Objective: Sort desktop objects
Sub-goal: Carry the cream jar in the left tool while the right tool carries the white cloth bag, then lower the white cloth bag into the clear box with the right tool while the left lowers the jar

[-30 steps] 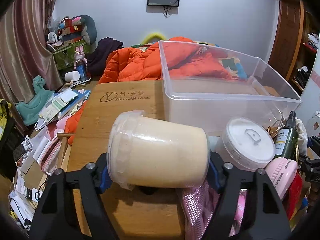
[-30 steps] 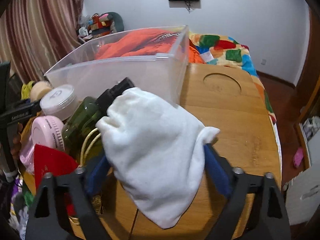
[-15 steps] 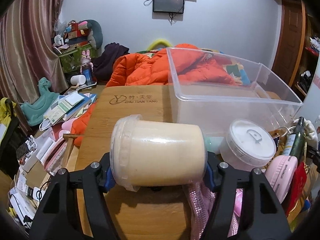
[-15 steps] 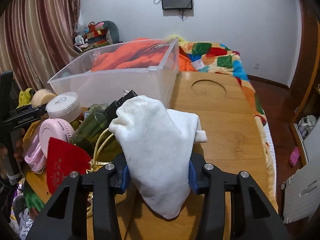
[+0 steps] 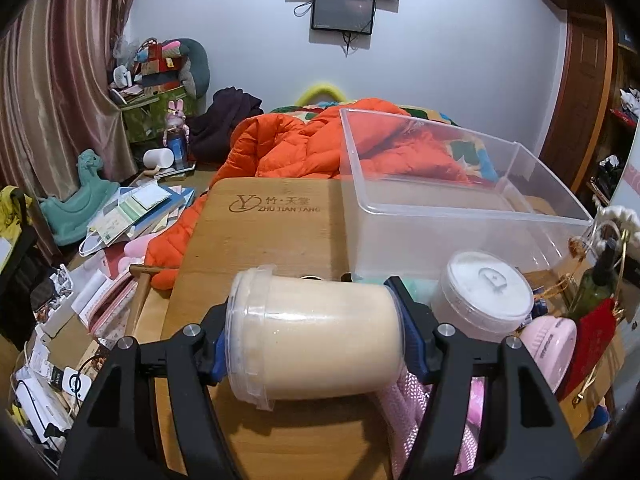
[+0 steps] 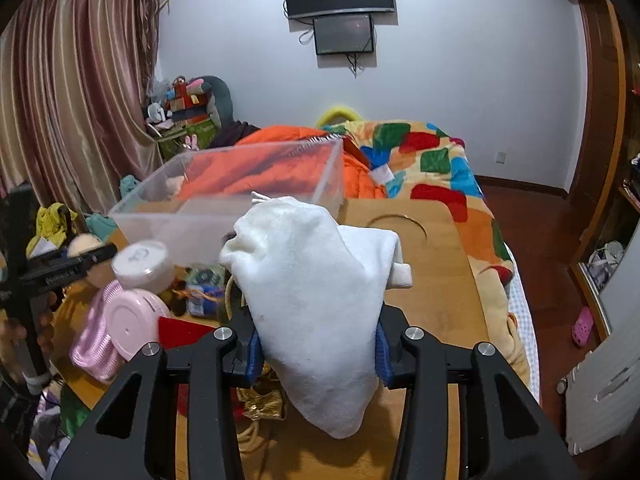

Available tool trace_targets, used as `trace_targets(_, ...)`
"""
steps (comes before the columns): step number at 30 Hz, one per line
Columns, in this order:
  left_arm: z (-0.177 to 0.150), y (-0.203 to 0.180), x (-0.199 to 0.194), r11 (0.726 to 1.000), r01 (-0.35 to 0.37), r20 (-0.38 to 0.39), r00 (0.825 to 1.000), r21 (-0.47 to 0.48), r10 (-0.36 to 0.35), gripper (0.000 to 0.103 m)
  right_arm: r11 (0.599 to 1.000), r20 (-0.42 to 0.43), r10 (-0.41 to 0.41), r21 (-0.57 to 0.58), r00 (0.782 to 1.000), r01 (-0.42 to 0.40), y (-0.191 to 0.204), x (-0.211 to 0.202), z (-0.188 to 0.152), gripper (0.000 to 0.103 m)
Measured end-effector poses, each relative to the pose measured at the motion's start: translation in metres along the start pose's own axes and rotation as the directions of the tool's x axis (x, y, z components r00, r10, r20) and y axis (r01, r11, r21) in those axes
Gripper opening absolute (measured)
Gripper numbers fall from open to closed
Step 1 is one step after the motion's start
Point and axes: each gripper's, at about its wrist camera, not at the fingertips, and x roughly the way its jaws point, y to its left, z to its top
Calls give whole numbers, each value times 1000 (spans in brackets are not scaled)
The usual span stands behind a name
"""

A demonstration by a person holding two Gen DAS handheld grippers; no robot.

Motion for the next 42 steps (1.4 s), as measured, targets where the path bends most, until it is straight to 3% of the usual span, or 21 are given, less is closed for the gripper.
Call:
trace_targets(7, 1, 4, -9, 1000, 0, 18, 1000, -12, 0, 66, 999, 62, 29, -36, 998, -27, 13, -13, 15, 38)
trace_targets(21, 28, 3, -27, 998, 51, 74, 996, -30, -49, 66, 996, 84, 78, -45, 993, -75, 19, 5, 35, 38)
trace_targets(38, 75, -31, -15, 995, 98, 107, 989, 32, -101, 66, 986, 75, 152, -81, 985, -146, 23, 60, 65, 38)
trace_targets(42, 86, -40, 0, 996, 69, 104, 992, 62, -75, 66, 984, 54, 156, -92, 986, -150, 23, 74, 70, 38)
